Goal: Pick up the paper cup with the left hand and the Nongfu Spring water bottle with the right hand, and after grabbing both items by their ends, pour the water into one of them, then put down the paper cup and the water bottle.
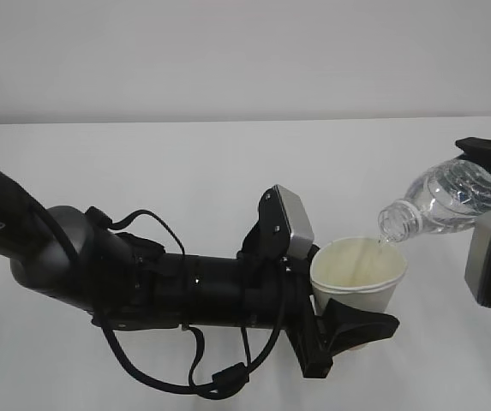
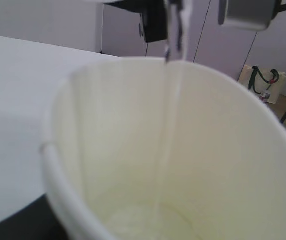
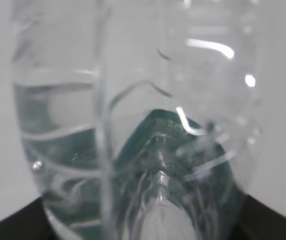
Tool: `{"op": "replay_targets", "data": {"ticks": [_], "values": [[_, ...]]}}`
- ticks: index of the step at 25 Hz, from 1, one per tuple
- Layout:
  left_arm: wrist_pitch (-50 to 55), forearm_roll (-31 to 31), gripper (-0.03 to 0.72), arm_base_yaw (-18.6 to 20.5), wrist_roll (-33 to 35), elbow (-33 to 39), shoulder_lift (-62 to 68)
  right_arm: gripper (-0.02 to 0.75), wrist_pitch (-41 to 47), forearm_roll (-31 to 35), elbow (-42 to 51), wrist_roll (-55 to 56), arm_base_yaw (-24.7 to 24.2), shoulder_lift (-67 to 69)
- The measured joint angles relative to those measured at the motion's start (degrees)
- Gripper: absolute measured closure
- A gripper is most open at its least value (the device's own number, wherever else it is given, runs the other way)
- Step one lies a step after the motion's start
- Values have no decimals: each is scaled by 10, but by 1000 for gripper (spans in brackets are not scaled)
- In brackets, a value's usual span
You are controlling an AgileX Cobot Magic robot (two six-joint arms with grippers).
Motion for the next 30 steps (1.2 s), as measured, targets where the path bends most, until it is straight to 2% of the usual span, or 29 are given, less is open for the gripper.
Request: {"op": "replay_targets", "data": {"ticks": [30], "values": [[0,0,246,0,0,0,0,311,0,-4,0,-1,0,0]]}}
